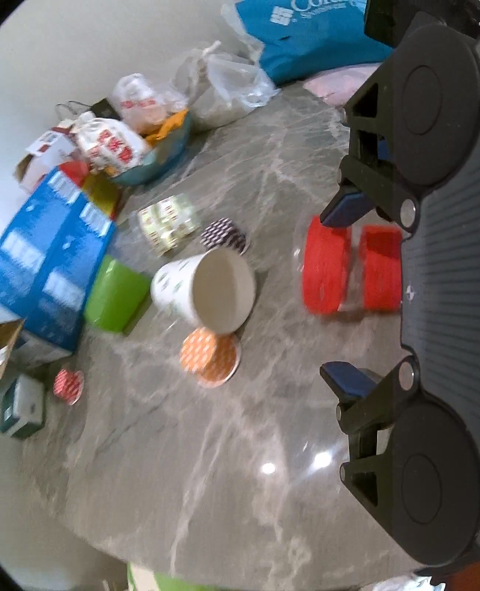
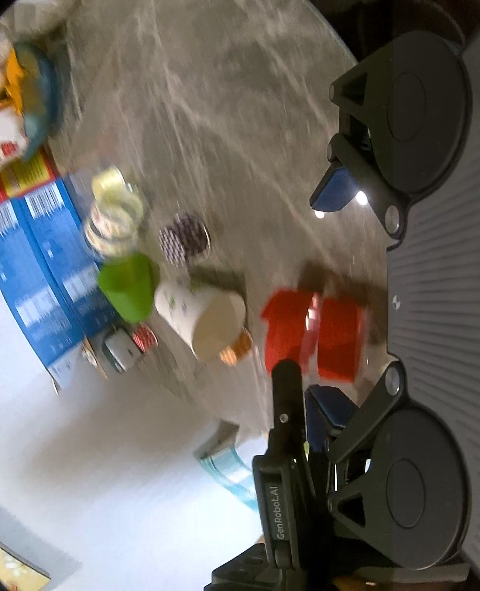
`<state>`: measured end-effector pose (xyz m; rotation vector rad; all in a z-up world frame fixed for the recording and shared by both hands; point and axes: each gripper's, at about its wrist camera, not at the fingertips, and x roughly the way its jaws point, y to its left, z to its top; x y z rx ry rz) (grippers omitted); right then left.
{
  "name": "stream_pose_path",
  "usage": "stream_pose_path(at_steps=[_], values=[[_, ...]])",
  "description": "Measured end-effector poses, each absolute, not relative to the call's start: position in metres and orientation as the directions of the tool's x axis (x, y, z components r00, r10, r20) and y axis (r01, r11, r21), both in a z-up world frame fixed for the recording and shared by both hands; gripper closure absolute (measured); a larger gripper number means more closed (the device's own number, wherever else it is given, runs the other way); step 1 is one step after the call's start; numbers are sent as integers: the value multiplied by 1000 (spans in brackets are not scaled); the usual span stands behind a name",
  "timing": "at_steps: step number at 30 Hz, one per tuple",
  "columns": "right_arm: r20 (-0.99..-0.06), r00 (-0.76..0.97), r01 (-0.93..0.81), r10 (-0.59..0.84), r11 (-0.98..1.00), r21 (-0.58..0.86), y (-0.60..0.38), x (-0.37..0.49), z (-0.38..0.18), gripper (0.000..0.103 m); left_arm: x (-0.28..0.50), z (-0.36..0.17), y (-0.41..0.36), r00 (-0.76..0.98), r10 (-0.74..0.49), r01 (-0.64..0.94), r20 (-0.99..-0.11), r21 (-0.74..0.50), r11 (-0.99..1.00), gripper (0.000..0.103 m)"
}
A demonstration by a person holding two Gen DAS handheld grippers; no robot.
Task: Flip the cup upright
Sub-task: 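Lift the red-banded clear cup with the left gripper, then grasp the red-banded cup with the right gripper while the left gripper releases it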
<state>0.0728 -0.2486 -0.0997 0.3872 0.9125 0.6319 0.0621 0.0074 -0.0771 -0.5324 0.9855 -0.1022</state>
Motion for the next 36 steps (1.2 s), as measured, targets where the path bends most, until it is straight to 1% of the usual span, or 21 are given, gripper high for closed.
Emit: stream_pose_path(at_steps=[5,10,14,17,21,23,24,25,27,30,32,35,36], values=[[-620,414,-368,667,745,556,-215,81,-100,1,48,-80,36,583,-318,-175,-747,-499,849,20],[-661,412,-351,627,779,520,-202,87,-102,10,34,-84,57,602,-332,-178,-726,-527,831,20],[-691,411,-342,594,804,487,-196,89,-102,10,26,-86,67,615,-343,-167,-709,-543,823,20],[-724,405,-355,558,826,438,-188,93,-99,16,22,-88,74,622,-352,-161,-699,-554,817,20],[-780,385,-411,492,849,333,-174,99,-94,17,13,-91,84,634,-358,-170,-686,-576,800,20],[-802,378,-428,463,855,293,-169,103,-92,23,8,-92,88,644,-357,-178,-677,-586,791,20],[-813,374,-436,445,859,269,-167,105,-92,30,6,-93,90,646,-358,-179,-674,-590,788,20],[-824,368,-446,431,859,250,-165,105,-92,33,4,-93,91,649,-359,-179,-671,-593,785,20],[-833,354,-461,424,854,239,-164,106,-91,35,0,-94,93,654,-361,-178,-665,-598,781,20],[-828,370,-463,422,856,230,-167,102,-87,36,-5,-93,94,662,-364,-170,-655,-604,778,20],[-806,400,-457,436,857,237,-172,96,-81,36,-8,-92,92,666,-369,-156,-649,-604,781,20],[-742,475,-465,474,851,245,-182,82,-67,37,-16,-84,87,690,-370,-120,-622,-603,789,20],[-704,518,-479,487,846,233,-186,75,-61,37,-19,-80,84,703,-369,-102,-608,-599,794,20]])
